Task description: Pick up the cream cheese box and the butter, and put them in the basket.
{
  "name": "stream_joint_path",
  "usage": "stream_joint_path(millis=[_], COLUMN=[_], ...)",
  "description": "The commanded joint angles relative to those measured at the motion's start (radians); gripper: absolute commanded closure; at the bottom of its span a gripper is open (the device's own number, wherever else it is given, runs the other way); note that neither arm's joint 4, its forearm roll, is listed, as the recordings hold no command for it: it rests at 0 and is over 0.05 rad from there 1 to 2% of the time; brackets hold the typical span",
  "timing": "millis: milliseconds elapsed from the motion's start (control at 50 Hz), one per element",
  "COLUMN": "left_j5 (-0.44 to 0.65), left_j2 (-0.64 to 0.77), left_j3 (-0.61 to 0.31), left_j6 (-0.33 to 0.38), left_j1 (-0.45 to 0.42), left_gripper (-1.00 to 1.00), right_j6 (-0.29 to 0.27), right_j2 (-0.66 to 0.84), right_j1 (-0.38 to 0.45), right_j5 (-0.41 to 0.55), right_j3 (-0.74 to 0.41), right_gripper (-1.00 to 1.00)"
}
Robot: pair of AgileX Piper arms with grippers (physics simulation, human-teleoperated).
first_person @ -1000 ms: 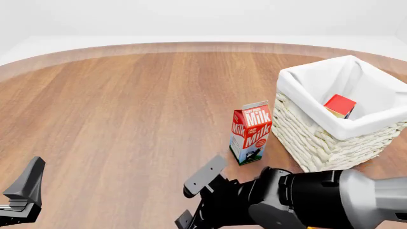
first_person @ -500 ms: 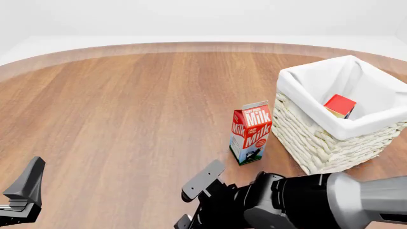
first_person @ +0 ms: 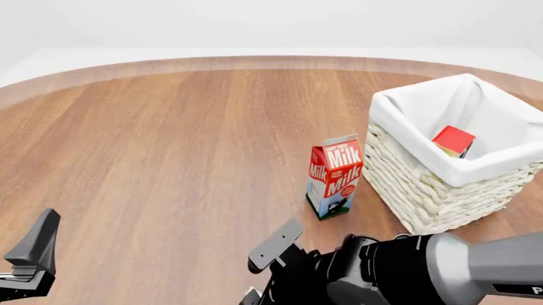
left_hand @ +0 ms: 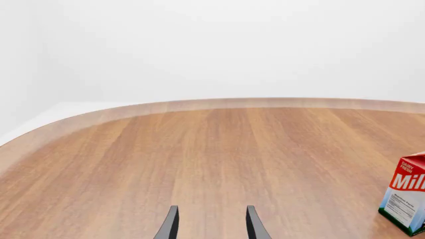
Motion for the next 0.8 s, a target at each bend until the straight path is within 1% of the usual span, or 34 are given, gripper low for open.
stream_joint_path(millis=[20, 180, 200, 320, 380, 580, 600, 620, 680, 800], left_j5=[0.0, 0.0, 0.0, 0.0, 0.0, 0.0, 0.0, 0.0, 0.0, 0.0], left_j2=[0.0, 0.0, 0.0, 0.0, 0.0, 0.0, 0.0, 0.0, 0.0, 0.0], left_j3=[0.0, 0.0, 0.0, 0.0, 0.0, 0.0, 0.0, 0.0, 0.0, 0.0], left_j6=[0.0, 0.0, 0.0, 0.0, 0.0, 0.0, 0.0, 0.0, 0.0, 0.0], left_j1=[0.0, 0.0, 0.0, 0.0, 0.0, 0.0, 0.0, 0.0, 0.0, 0.0], left_gripper=[-1.0, -1.0, -1.0, -1.0, -1.0, -1.0, -1.0, -1.0, -1.0, -1.0], right_j6=[0.004, 0.004, -0.004, 0.002, -0.016, -0.037, -0.04, -0.04, -0.061, -0.075], right_j2=[0.017, 0.014, 0.006, 0.004, -0.019, -0.051, -0.075, -0.075, -0.133, -0.157], right_j1=[-0.008, 0.0, -0.013, -0.004, -0.022, -0.041, -0.04, -0.04, -0.039, -0.033], right_j5=[-0.023, -0.021, -0.019, -0.013, 0.008, 0.027, 0.047, 0.048, 0.103, 0.138], right_j3=[0.019, 0.017, 0.02, 0.015, 0.008, 0.003, -0.01, -0.01, -0.051, -0.086], right_gripper=[-1.0, -1.0, 1.0, 1.0, 1.0, 1.0, 1.0, 1.0, 1.0, 1.0])
